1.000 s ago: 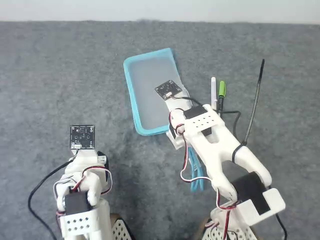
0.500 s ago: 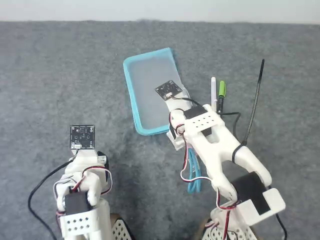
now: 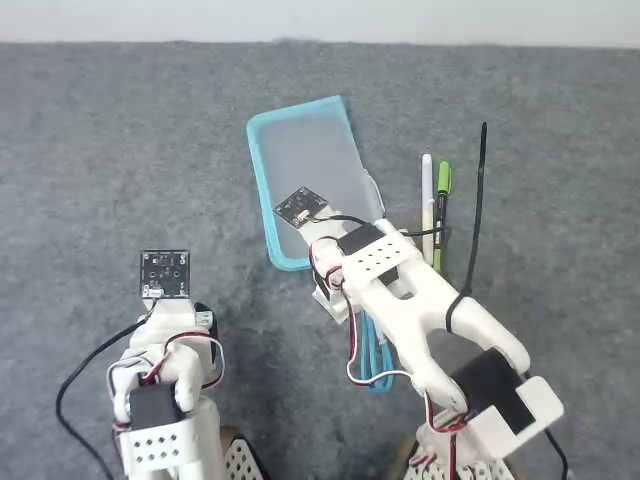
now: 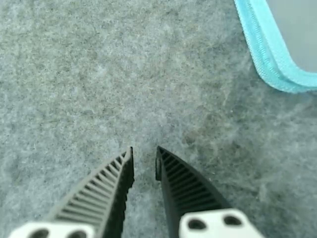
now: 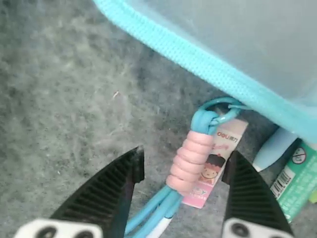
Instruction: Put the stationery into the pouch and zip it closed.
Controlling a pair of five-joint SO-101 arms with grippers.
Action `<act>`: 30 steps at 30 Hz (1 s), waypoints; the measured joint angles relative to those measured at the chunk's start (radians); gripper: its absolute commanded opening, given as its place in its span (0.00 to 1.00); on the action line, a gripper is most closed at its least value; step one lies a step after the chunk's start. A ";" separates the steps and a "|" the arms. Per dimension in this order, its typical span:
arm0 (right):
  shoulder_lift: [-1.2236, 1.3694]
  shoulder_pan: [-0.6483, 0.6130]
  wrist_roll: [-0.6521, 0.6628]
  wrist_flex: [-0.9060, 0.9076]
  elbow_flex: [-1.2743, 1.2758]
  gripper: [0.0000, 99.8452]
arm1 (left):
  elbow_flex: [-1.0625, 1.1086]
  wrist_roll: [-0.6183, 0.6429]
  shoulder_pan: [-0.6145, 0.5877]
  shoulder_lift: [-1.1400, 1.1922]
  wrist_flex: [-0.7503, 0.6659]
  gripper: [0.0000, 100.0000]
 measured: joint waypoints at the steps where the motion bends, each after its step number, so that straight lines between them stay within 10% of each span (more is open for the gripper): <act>1: 0.003 0.005 0.000 0.000 0.000 0.18 | 0.000 0.000 0.000 0.000 0.000 0.07; 6: 0.043 0.023 0.000 -0.037 -0.014 0.01 | 0.000 0.000 0.000 0.000 0.000 0.07; 20: 0.112 0.402 0.002 0.032 -0.173 0.01 | 0.000 0.000 0.000 0.000 0.000 0.07; 30: 0.107 0.307 0.002 0.097 -0.238 0.01 | 0.000 0.000 0.000 0.000 0.000 0.07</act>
